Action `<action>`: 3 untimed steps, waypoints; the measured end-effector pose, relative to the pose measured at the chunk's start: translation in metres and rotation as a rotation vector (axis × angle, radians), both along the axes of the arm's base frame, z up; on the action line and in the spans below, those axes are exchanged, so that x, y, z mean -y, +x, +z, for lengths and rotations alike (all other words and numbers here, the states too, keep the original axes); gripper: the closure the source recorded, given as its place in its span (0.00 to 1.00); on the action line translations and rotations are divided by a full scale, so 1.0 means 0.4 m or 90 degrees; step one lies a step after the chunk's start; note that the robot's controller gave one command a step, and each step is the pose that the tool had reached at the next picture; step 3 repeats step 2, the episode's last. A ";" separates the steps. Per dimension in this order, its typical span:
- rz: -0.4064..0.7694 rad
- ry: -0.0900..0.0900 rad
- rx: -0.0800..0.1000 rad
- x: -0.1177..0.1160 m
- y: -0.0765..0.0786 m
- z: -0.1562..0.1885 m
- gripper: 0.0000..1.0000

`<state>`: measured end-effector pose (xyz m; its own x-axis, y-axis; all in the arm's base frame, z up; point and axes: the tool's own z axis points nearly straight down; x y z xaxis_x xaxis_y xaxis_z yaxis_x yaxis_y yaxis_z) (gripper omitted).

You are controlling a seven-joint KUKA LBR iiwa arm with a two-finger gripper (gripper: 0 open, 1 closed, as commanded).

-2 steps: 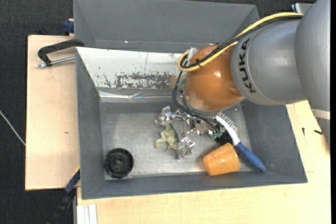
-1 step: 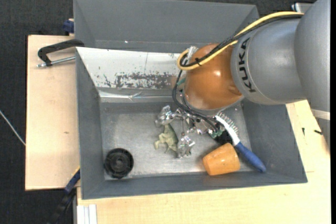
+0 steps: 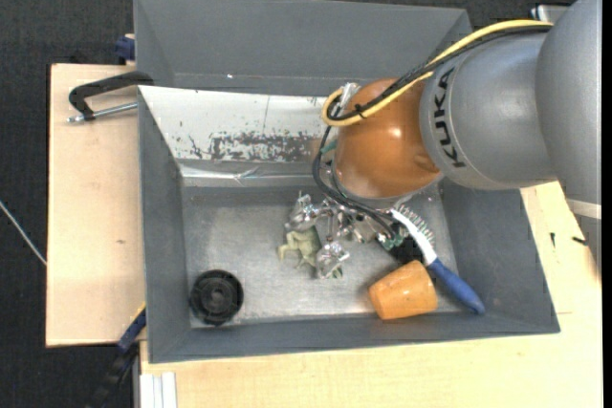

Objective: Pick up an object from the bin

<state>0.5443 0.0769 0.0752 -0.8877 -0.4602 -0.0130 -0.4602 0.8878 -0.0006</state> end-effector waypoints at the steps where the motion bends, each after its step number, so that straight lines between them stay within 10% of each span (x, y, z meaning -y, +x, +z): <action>1: -0.001 -0.001 0.000 -0.003 0.007 0.140 1.00; 3: -0.001 -0.001 0.001 -0.007 0.013 0.309 1.00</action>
Offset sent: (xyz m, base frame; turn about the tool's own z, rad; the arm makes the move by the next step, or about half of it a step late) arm 0.0000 -0.0001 0.0517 0.0000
